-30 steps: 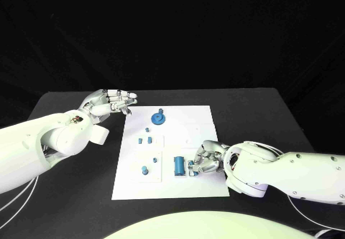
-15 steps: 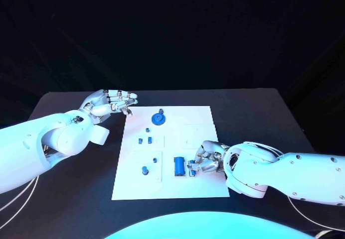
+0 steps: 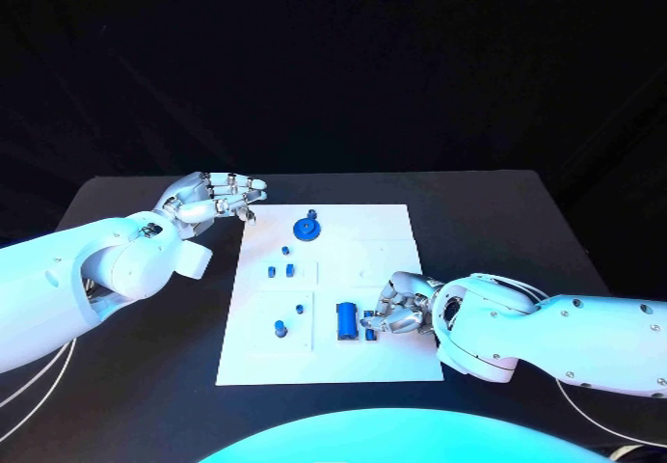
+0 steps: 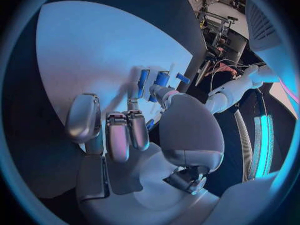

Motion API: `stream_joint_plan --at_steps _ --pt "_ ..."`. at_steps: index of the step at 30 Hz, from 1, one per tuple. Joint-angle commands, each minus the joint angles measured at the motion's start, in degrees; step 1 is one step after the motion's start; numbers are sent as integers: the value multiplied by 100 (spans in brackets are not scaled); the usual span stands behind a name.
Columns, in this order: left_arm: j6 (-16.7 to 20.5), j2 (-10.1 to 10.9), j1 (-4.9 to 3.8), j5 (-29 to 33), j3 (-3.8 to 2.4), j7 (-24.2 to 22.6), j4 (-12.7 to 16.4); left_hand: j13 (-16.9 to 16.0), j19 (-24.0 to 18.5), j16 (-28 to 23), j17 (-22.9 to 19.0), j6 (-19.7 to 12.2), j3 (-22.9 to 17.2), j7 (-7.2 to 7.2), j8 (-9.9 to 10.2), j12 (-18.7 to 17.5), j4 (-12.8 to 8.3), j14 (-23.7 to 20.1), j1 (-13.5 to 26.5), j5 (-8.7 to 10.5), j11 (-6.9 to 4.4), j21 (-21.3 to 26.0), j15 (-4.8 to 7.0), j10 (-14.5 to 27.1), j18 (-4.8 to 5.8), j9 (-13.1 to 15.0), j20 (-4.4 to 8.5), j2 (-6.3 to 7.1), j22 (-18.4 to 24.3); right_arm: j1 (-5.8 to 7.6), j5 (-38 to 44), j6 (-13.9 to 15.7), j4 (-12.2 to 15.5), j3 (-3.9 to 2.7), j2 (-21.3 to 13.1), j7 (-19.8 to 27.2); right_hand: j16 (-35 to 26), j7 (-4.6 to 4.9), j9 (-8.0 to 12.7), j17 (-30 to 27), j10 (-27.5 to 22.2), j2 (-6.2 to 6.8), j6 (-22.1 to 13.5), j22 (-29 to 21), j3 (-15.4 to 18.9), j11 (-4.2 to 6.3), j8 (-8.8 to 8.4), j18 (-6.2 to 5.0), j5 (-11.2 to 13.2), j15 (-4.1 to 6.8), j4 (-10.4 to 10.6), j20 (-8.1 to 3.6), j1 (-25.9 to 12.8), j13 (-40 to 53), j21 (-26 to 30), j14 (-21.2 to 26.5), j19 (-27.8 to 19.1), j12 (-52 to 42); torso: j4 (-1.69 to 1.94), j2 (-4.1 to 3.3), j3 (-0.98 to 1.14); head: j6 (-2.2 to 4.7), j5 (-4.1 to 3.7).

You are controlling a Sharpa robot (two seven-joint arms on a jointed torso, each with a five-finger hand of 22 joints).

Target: Assemble the parts on the task board

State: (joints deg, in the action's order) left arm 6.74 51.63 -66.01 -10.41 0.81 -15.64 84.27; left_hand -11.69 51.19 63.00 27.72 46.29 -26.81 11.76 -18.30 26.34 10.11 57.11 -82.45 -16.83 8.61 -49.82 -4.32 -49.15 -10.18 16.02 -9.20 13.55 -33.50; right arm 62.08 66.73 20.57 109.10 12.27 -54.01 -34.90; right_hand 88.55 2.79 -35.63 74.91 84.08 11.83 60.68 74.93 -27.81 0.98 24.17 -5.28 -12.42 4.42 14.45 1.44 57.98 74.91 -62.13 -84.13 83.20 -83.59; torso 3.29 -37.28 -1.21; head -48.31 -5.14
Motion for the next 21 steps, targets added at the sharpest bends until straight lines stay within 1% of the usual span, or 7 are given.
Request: stream_joint_plan --at_steps 1,8,13,15,17,20,21 --pt "-82 -9 -2 -14 -4 -22 8 8 -6 27 0 -35 15 12 -34 31 28 -42 -10 -19 -20 25 16 39 -34 -9 -36 -48 9 -6 57 -133 20 0 -6 71 17 -9 1 1141 301 59 25 665 51 45 -8 64 36 44 5 -1 10 1046 14 -513 37 -1 1 1 1 0 6" --pt "-81 -8 -2 -14 -4 -22 10 8 -6 27 0 -35 15 12 -34 31 28 -42 -10 -19 -20 25 16 39 -34 -9 -36 -48 9 -5 111 29 44 0 -124 214 10 -10 8 1124 293 80 15 653 113 45 -12 56 29 43 -9 -1 62 1037 66 -509 26 15 2 0 4 20 15" --pt "-76 -3 -2 -12 -3 -30 8 11 -6 26 -2 -39 9 12 -42 41 34 -48 -15 -23 -19 27 16 45 -34 -12 -36 -62 10 14 28 319 58 -5 -279 644 -28 48 52 1023 169 150 -136 599 263 -2 -92 30 21 10 -80 20 273 866 271 -488 -27 262 -2 3 3 34 27" --pt "-63 -3 -2 -4 -3 -45 1 11 -6 26 -2 -39 9 12 -42 41 34 -48 -15 -23 -19 27 16 45 -34 -12 -36 -62 10 42 -141 502 22 -9 -349 1075 -74 83 71 906 111 195 -208 533 356 -32 -128 -4 16 -15 -110 40 390 799 504 -462 -89 362 -10 8 3 48 29" --pt "-41 -5 -2 11 -3 -73 -8 11 -6 26 -2 -39 9 12 -42 41 34 -48 -15 -23 -19 27 16 45 -34 -12 -36 -62 10 93 -379 670 -64 -14 -398 1551 -113 148 118 819 46 189 -373 473 405 -83 -226 -31 9 -55 -148 70 577 726 710 -442 -148 469 -14 15 -1 68 17" --pt "27 -12 -1 76 -3 -158 -35 12 -7 26 -3 -43 10 12 -44 44 35 -50 -15 -22 -19 28 15 47 -34 -14 -36 -60 10 257 -1191 867 -342 -23 -453 2579 -185 265 205 655 -35 149 -602 360 467 -186 -402 -82 5 -141 -230 139 891 652 1095 -405 -247 575 -13 30 -7 119 6" --pt "41 -14 -1 90 -3 -175 -42 12 -7 26 -3 -44 12 12 -44 46 37 -51 -13 -21 -19 29 15 47 -33 -14 -36 -58 10 293 -1387 876 -412 -25 -452 2756 -205 274 213 611 -62 146 -613 338 478 -195 -415 -92 6 -149 -237 148 921 622 1165 -394 -266 617 -15 37 -8 131 -3"
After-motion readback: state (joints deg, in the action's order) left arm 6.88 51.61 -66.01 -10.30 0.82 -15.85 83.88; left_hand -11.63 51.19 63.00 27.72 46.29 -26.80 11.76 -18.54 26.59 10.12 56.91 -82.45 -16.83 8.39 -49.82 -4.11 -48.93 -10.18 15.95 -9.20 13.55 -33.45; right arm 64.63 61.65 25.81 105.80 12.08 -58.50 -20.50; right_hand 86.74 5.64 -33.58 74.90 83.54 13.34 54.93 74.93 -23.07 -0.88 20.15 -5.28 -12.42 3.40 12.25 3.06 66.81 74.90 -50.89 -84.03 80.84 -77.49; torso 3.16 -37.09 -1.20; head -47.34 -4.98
